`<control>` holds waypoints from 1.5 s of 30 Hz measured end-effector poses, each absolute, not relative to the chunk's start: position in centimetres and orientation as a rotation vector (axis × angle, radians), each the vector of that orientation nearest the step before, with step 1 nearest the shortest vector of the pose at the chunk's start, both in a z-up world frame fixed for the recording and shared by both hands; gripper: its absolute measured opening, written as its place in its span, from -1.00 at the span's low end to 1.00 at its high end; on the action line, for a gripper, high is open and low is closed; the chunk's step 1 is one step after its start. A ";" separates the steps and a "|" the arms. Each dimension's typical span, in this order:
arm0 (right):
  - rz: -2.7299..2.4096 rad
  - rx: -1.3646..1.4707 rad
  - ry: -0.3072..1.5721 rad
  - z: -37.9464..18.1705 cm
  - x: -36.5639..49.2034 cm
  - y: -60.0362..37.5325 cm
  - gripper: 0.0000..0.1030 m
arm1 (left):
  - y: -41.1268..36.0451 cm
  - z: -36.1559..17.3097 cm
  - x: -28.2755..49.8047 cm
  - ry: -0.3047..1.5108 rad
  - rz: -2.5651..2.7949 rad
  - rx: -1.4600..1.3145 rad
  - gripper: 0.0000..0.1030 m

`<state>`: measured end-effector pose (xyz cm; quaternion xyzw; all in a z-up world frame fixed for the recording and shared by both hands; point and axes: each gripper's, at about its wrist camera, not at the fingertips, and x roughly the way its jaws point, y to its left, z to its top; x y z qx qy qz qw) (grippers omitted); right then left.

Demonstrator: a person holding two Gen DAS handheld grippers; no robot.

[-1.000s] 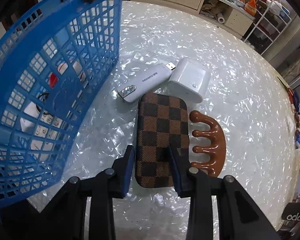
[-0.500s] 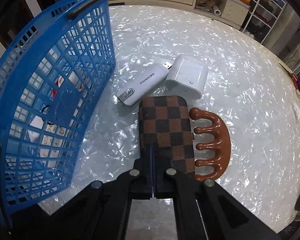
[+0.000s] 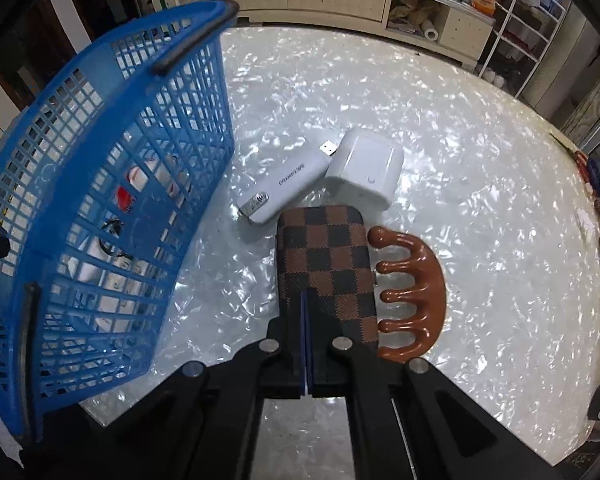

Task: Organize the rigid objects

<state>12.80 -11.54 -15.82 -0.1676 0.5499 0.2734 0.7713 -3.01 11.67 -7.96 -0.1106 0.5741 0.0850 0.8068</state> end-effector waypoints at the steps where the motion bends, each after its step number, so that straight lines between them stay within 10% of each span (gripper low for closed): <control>1: 0.591 -0.359 1.181 -15.3 12.7 -11.7 -1.00 | 11.7 -8.0 -3.0 1.228 0.182 -0.237 -0.72; 26: 0.635 -0.322 1.199 -14.9 14.3 -12.1 -0.99 | 11.7 -8.0 -3.0 1.227 0.176 -0.243 -0.72; 36: 0.644 -0.336 1.208 -15.8 14.4 -11.8 0.52 | 11.6 -8.1 -3.1 1.232 0.175 -0.241 -0.72; 45: 0.654 -0.374 1.264 -18.3 15.3 -10.8 0.61 | 11.5 -8.4 -3.2 1.237 0.166 -0.248 -0.72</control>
